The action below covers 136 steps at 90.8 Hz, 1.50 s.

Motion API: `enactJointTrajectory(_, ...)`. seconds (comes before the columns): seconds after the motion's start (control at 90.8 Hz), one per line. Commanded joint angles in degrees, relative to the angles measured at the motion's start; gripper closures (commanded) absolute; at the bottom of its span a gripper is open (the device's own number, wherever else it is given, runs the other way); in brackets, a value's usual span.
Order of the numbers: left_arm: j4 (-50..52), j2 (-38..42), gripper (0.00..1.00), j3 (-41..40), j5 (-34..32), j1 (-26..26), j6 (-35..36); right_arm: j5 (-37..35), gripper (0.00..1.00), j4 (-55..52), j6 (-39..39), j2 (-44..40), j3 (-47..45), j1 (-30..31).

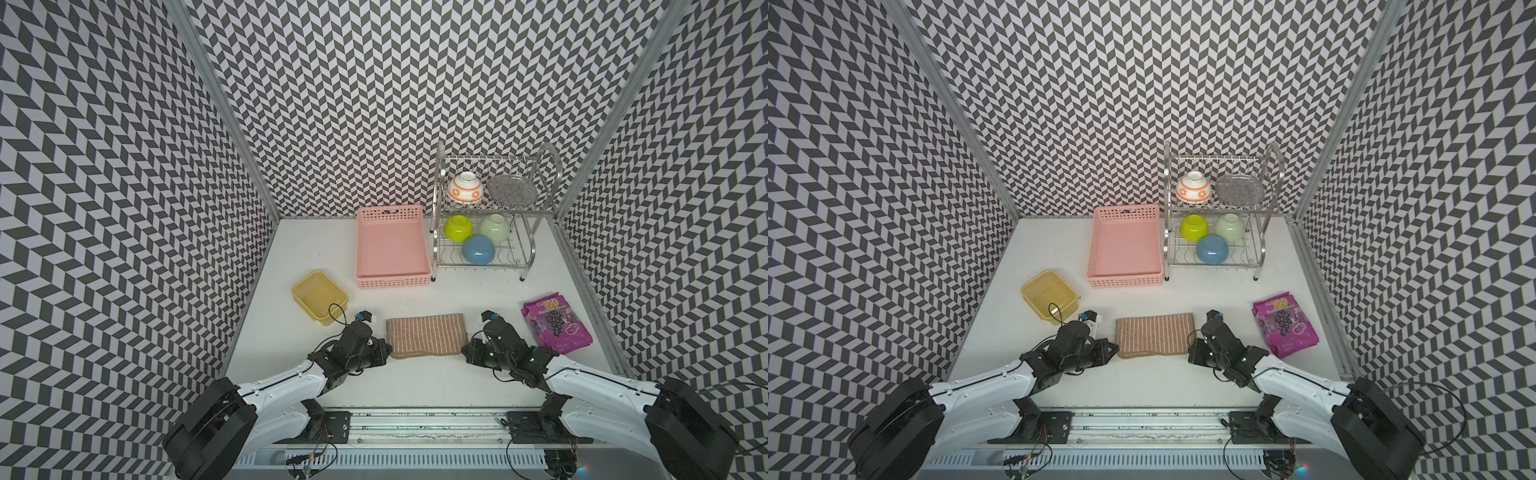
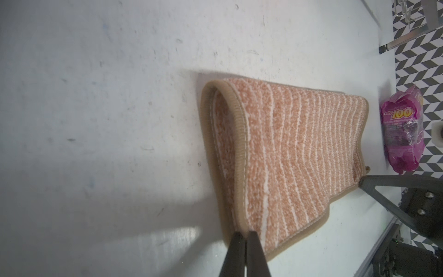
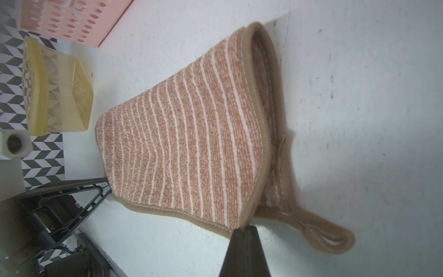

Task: Fold the square dishcloth
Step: Smooth out the cleaning item at the center of the board.

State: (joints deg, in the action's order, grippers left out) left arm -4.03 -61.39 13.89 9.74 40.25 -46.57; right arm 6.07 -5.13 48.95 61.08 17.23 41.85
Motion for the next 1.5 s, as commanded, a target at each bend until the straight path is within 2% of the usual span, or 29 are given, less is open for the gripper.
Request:
enactJointTrajectory(0.0,2.1,1.42,0.94,2.02,-0.56,-0.02,1.25,-2.16,1.0,0.42,-1.17,-1.79,1.04,0.25)
enactJointTrajectory(0.297,2.77,2.11,0.98,2.97,0.08,-0.02,1.48,-7.73,1.0,-4.39,-2.19,-4.23,4.34,0.17)
enactJointTrajectory(0.804,-0.5,-0.35,0.98,1.63,2.07,0.34,1.65,-11.52,1.0,-2.06,-4.85,1.71,6.09,-0.71)
enactJointTrajectory(1.046,-1.86,-2.48,0.96,1.36,2.4,0.78,1.74,-11.68,1.0,-0.16,-5.35,3.97,6.33,-0.71)
enactJointTrajectory(1.19,-2.37,-3.12,0.9,0.88,2.35,0.88,1.74,-12.04,1.0,0.25,-5.58,4.9,6.36,-0.71)
enactJointTrajectory(1.487,-2.13,-5.44,0.85,0.86,2.05,0.98,2.3,-12.01,1.0,1.21,-5.85,6.64,6.23,-0.71)
